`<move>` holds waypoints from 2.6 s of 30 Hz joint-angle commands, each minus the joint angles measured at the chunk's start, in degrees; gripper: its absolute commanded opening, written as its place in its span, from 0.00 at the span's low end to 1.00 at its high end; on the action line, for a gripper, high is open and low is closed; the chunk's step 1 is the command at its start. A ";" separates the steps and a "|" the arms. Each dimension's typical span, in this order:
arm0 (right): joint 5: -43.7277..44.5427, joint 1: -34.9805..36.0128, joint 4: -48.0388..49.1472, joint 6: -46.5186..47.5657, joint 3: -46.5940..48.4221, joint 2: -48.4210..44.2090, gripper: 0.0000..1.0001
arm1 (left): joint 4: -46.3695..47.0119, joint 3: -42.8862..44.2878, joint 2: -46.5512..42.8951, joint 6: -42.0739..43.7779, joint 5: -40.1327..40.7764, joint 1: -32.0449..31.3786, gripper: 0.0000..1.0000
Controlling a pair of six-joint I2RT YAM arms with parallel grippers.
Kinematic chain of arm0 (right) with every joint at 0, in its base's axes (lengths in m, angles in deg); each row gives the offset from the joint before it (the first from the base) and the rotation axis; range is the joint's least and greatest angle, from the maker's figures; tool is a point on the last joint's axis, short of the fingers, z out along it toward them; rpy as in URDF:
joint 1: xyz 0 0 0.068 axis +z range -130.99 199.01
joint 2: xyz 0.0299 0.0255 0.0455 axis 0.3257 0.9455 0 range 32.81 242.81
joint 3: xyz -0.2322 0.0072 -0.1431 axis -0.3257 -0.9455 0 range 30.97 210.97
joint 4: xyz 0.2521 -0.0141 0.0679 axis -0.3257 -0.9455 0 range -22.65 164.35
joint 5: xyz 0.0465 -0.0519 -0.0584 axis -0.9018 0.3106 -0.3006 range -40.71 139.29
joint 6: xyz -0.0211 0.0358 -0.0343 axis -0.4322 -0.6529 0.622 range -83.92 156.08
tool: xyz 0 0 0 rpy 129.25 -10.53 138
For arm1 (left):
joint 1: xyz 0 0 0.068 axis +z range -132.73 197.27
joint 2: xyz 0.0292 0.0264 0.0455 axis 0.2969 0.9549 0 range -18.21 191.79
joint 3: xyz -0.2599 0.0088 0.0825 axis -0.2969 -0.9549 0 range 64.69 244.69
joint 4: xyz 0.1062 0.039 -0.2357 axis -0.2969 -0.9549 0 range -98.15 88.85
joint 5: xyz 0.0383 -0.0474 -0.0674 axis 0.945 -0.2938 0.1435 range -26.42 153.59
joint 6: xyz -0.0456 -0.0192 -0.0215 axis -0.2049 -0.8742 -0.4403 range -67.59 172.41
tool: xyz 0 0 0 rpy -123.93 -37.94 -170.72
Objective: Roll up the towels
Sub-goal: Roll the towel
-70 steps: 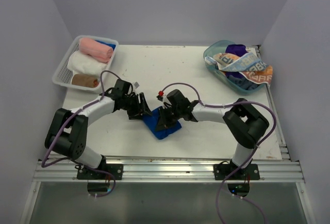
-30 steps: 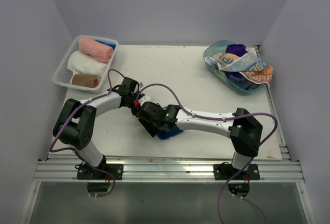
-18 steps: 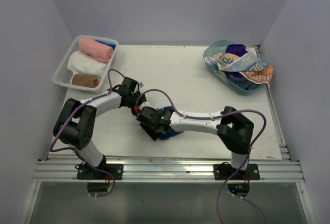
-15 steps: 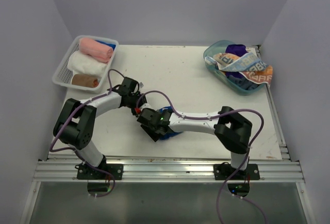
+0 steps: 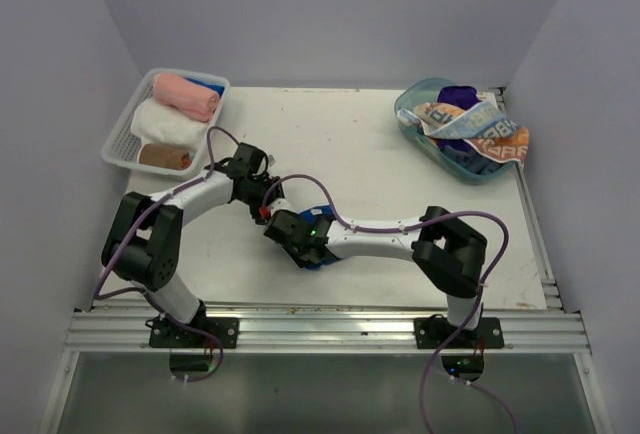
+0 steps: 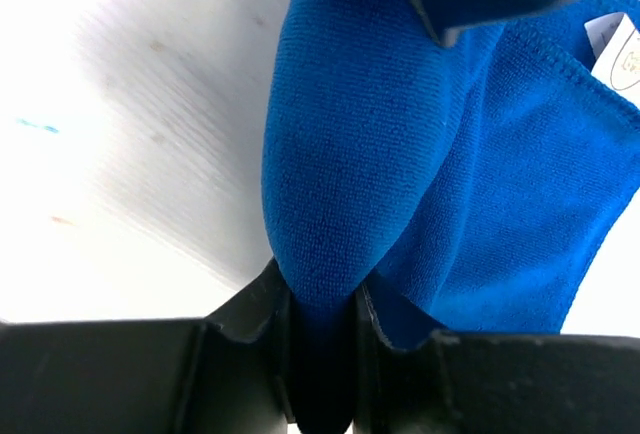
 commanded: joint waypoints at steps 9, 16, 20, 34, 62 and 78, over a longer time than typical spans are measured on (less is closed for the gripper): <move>-10.28 0.08 7.17 -2.45 3.26 1.84 0.00 | -10.79 4.66 -11.57 6.25 1.08 5.24 0.65; -16.17 -1.23 12.70 -4.47 -2.27 -1.14 0.00 | -9.12 -0.96 -13.68 5.28 0.11 5.24 0.81; -20.11 -1.85 15.17 -4.48 -5.18 -1.77 0.00 | -8.68 -2.02 -13.59 5.10 0.55 5.24 0.86; -16.62 -1.85 8.85 -2.37 -3.77 0.87 0.00 | -10.79 2.37 -12.02 2.91 6.70 6.20 0.80; -9.56 -2.46 5.31 -2.27 -6.85 -2.29 0.00 | -6.40 4.14 -9.28 2.21 3.19 6.29 0.78; -22.85 -7.91 13.94 -2.80 -12.83 -4.93 0.00 | 1.95 -7.12 -9.03 0.80 -3.58 4.01 0.94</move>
